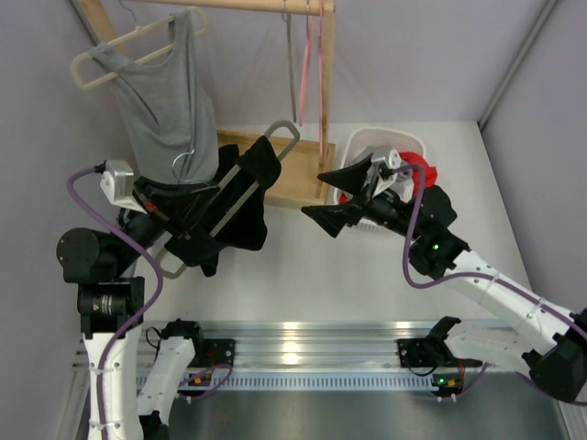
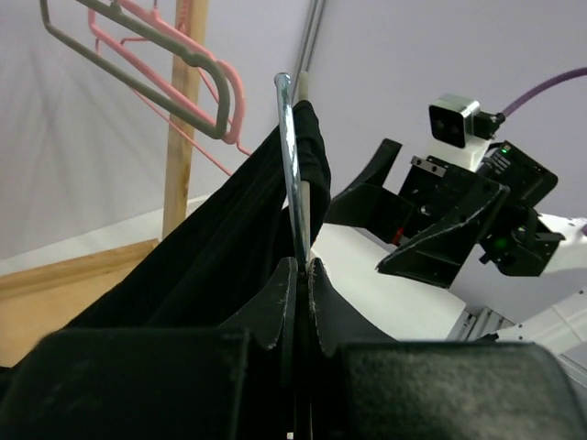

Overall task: Remove the tank top from the hanger
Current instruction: Pick up the hanger from the clothesline, then remove the tank top from the hanger.

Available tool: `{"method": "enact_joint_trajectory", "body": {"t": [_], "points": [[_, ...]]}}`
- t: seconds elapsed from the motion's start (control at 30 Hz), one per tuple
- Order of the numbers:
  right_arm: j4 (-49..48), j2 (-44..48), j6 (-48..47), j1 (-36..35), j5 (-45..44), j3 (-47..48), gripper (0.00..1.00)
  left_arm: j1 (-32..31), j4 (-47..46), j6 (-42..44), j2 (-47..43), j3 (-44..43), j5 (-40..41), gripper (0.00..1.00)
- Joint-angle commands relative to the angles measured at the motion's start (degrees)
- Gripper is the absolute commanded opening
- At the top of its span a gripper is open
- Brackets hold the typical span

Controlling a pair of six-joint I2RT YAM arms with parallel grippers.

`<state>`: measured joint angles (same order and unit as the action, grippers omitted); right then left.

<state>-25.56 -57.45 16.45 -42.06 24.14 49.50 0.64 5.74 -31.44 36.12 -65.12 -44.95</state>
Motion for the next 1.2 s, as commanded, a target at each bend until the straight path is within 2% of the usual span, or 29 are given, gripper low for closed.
{"method": "enact_joint_trajectory", "body": {"t": [0.0, 0.37, 0.4, 0.47, 0.5, 0.6, 0.83, 1.03, 1.17], "points": [[-8.3, -3.6, -2.1, -2.9, 1.3, 6.3, 0.95, -0.4, -2.7, -3.0, -1.0, -0.9, -3.9, 0.00], [-13.5, -15.0, -0.6, -6.7, 1.9, 11.5, 0.95, -2.8, -2.7, -3.5, 0.2, -2.1, -5.1, 0.00], [-14.0, -15.3, -0.5, -7.3, 2.0, 11.7, 0.88, -2.8, -2.7, -3.5, 0.2, -2.1, -5.1, 0.00], [-13.9, -16.1, -0.3, -7.8, 2.9, 11.9, 0.64, -2.8, -2.7, -3.2, 0.2, -1.9, -5.0, 0.00], [-13.2, -16.1, -0.1, -7.9, 3.0, 11.9, 0.37, -2.8, -2.7, -3.0, 0.1, -1.9, -4.9, 0.00], [-11.0, -14.7, -0.2, -7.9, 2.4, 11.2, 0.00, -2.8, -2.7, -2.7, 0.0, -1.7, -4.7, 0.00], [-3.6, -5.1, -2.9, -7.9, -3.0, 8.7, 0.00, -2.9, -2.7, -0.3, -0.6, 1.2, -4.4, 0.00], [3.3, -4.2, -3.5, -7.9, -4.8, 16.3, 0.00, -2.9, -2.7, 0.2, -0.5, 5.4, -6.0, 0.00], [9.1, -6.4, -4.4, -7.8, -10.9, 23.4, 0.00, -3.1, -2.7, -0.3, -0.8, 6.4, -8.0, 0.00]]}}
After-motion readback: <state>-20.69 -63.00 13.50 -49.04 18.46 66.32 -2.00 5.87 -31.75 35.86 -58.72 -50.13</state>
